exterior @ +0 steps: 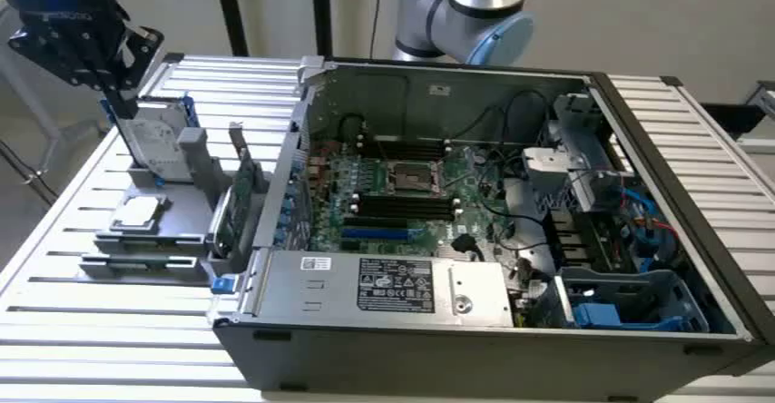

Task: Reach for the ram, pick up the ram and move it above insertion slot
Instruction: 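Reach for the ram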

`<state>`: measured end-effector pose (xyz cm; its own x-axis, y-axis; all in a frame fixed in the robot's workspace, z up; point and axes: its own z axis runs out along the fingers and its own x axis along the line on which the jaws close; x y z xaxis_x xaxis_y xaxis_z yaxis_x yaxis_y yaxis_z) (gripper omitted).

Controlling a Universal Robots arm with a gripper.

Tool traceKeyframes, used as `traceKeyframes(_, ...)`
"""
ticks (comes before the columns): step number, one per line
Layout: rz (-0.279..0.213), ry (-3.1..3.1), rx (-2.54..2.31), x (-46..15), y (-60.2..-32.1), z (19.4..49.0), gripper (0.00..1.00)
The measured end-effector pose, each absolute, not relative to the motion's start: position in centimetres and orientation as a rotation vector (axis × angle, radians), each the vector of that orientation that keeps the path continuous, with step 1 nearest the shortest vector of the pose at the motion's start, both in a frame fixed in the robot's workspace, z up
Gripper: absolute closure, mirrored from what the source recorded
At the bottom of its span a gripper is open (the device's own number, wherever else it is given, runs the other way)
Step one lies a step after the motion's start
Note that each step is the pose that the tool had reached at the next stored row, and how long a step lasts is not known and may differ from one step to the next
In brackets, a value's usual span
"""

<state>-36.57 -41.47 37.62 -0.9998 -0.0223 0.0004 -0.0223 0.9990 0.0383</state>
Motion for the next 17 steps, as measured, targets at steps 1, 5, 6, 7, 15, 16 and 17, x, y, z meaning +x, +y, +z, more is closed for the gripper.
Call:
traceKeyframes(1, -0.06, -3.14, 0.035, -36.6, -41.5, 37.6, 0.89)
traceKeyframes(5, -0.06, -3.14, 0.035, -36.5, -41.5, 37.6, 0.89)
traceKeyframes(6, -0.06, -3.14, 0.035, -36.5, -41.5, 37.6, 0.89)
traceKeyframes(7, -0.06, -3.14, 0.035, -36.5, -41.5, 37.6, 0.89)
traceKeyframes(15, -0.062, -3.14, 0.035, -36.4, -43.7, 37.6, 0.89)
traceKeyframes(16, -0.062, -3.14, 0.035, -36.4, -44.2, 37.6, 0.89)
traceKeyframes(17, -0.062, -3.14, 0.035, -36.4, -44.7, 37.6, 0.89)
